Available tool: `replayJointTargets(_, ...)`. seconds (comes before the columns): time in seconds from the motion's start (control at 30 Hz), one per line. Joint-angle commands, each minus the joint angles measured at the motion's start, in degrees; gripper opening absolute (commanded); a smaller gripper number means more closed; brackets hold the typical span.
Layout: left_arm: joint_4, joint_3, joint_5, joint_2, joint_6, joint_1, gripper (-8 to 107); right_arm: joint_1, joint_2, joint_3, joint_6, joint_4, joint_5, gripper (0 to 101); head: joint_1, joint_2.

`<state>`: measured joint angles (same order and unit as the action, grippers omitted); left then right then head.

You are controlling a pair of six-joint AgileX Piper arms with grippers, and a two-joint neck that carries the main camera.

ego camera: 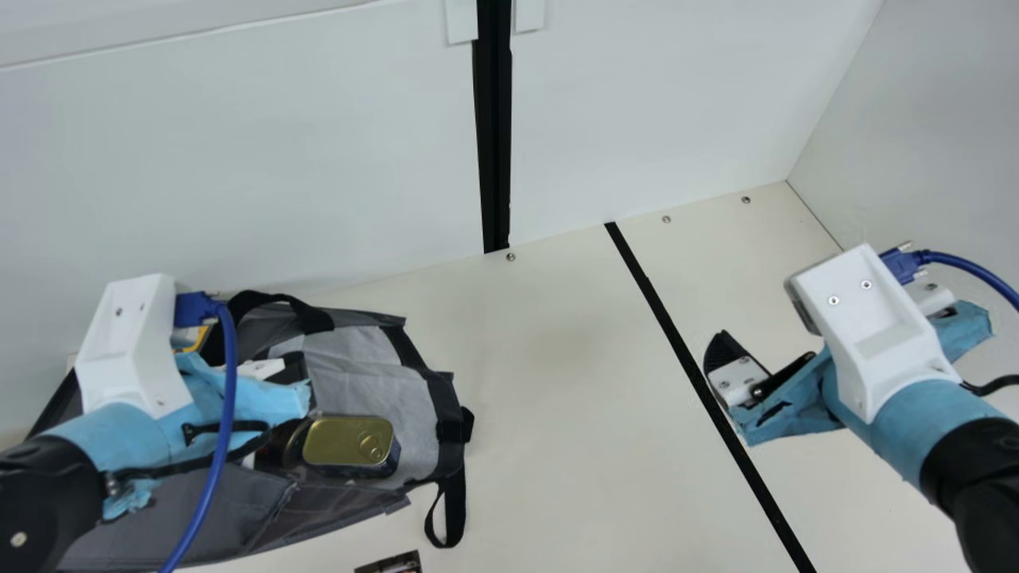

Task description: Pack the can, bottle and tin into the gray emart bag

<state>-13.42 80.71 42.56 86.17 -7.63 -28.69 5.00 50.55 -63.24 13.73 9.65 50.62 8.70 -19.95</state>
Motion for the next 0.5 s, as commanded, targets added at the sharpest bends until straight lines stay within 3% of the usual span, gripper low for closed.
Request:
replayJointTargets(0.0,0.0,0.0,0.0,0.0,0.0,0.0,10,-0.3,-0.1,-0.7,-1.9,1.1,1.7,91,1.3,0.0)
replayJointTargets(0.47,0.0,0.0,0.0,0.0,0.0,0.0,10,-3.3,-0.5,-5.2,-10.2,8.0,10.1,91,1.3,0.0)
